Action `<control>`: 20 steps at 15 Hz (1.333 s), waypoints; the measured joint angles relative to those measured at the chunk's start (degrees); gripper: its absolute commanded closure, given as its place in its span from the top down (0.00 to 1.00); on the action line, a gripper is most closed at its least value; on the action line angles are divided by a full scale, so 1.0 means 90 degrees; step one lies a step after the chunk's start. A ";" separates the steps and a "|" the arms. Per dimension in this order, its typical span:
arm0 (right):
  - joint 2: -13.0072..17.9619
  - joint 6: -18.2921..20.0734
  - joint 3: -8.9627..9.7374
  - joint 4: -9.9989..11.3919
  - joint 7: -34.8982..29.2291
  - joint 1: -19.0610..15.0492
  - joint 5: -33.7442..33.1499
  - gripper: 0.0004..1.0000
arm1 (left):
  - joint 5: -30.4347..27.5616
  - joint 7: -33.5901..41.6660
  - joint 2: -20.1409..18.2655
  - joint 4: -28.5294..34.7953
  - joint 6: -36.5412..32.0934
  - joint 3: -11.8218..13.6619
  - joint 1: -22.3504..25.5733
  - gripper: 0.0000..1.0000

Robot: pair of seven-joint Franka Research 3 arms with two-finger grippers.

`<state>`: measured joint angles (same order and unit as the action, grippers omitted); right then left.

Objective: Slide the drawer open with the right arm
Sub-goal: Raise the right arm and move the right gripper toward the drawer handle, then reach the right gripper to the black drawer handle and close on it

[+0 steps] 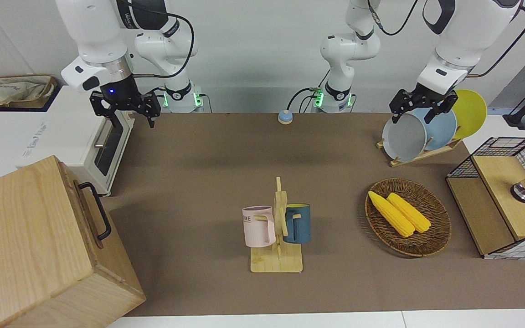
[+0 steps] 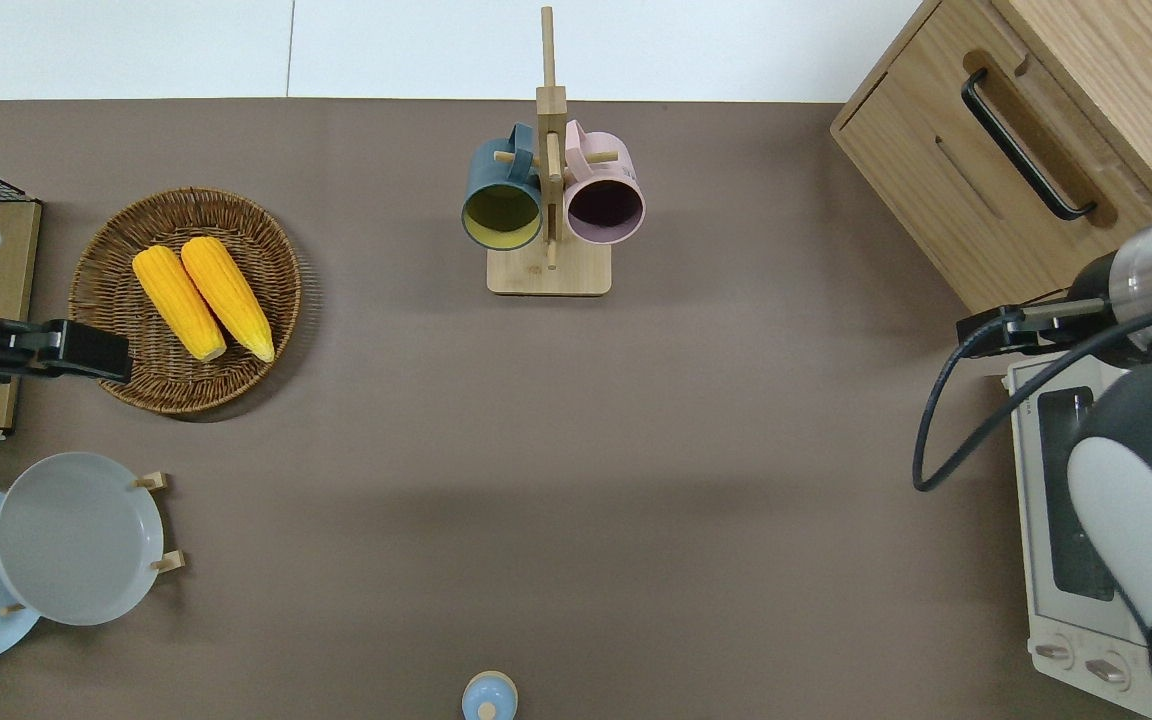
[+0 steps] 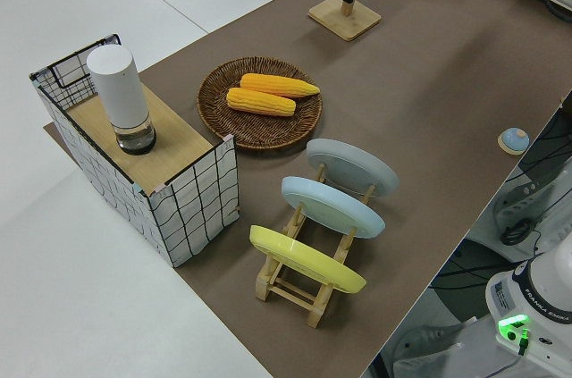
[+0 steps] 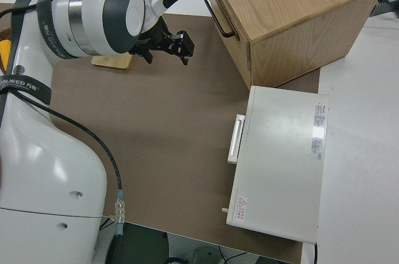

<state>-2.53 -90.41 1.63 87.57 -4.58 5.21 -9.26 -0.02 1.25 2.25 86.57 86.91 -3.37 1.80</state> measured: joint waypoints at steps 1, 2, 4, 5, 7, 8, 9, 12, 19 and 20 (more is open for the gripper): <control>-0.0002 0.0003 0.0006 0.0000 -0.0050 0.0078 -0.0170 0.98 | 0.0000 0.0000 0.0000 0.0000 0.0000 0.0000 0.0000 0.99; -0.0011 0.0007 0.0011 0.0000 -0.0109 0.0198 -0.0398 0.98 | 0.0000 0.0000 0.0000 0.0000 0.0000 0.0000 0.0000 0.99; -0.0041 0.0022 0.0039 0.0001 -0.0255 0.0387 -0.0734 0.98 | 0.0000 0.0000 0.0000 0.0000 0.0000 0.0000 0.0000 0.99; -0.0064 0.0028 0.0074 0.0003 -0.0322 0.0450 -0.0908 0.98 | 0.0000 0.0000 0.0000 0.0000 0.0000 0.0000 0.0000 0.99; -0.0130 0.0034 0.0137 0.0007 -0.0473 0.0579 -0.1261 0.98 | 0.0000 0.0000 0.0000 0.0000 0.0000 0.0000 0.0000 0.99; -0.0175 0.0058 0.0153 0.0013 -0.0575 0.0666 -0.1481 0.98 | 0.0000 0.0000 0.0000 0.0000 0.0000 0.0000 0.0000 0.99; -0.0224 0.0088 0.0162 0.0019 -0.0644 0.0755 -0.1697 0.98 | 0.0000 0.0000 0.0000 0.0000 0.0000 0.0000 0.0000 0.99; -0.0394 0.0220 0.0172 0.0040 -0.0772 0.1036 -0.2480 0.98 | 0.0000 0.0000 0.0000 0.0000 0.0000 0.0000 0.0000 0.99; -0.0772 0.0288 0.0562 0.0268 -0.0808 0.1300 -0.4608 0.98 | 0.0000 0.0000 0.0000 0.0000 0.0000 0.0000 0.0000 0.99; -0.0810 0.0271 0.0643 0.0340 -0.0808 0.1304 -0.4871 0.98 | 0.0000 0.0000 0.0000 0.0000 0.0000 0.0000 0.0000 0.99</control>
<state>-9.81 -87.96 7.42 90.63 -11.85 16.94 -53.09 -0.02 1.25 2.25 86.57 86.91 -3.37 1.80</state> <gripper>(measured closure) 0.018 0.004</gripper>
